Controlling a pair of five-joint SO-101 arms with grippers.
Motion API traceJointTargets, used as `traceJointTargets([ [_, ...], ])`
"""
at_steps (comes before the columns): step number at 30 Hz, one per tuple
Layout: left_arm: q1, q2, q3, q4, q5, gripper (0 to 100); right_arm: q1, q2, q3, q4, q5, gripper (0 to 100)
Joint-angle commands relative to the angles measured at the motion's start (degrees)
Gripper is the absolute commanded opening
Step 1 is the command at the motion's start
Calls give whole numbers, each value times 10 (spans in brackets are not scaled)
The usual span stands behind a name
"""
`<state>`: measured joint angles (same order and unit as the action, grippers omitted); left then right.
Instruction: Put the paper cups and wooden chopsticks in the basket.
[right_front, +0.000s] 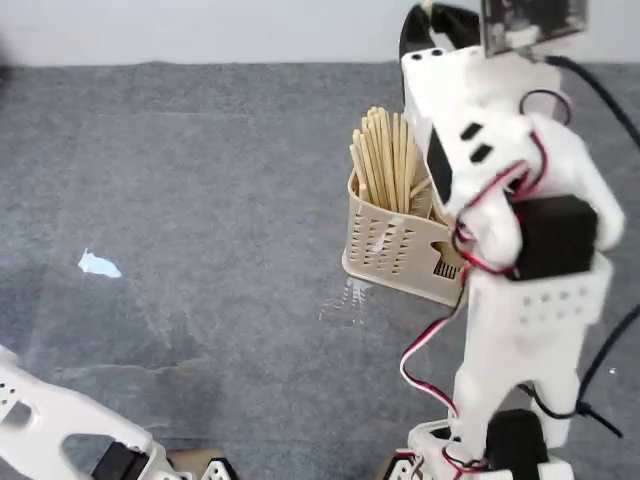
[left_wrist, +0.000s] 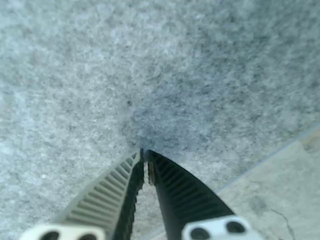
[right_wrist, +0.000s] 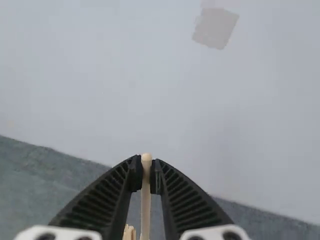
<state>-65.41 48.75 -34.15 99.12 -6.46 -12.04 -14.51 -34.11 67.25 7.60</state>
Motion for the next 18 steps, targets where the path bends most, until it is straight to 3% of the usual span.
traceJointTargets([
  [1, -4, -11, -6, 13, -4, 13, 13, -15, 52, -19, -7, 10],
  [8, -4, -11, -6, 13, -4, 13, 15, -18, 61, 8, -8, 146],
  [15, -4, -11, -6, 13, -4, 13, 18, -69, 56, -32, -4, 136],
  [18, -4, -11, -6, 13, -4, 13, 61, -80, 56, -58, -4, 136],
])
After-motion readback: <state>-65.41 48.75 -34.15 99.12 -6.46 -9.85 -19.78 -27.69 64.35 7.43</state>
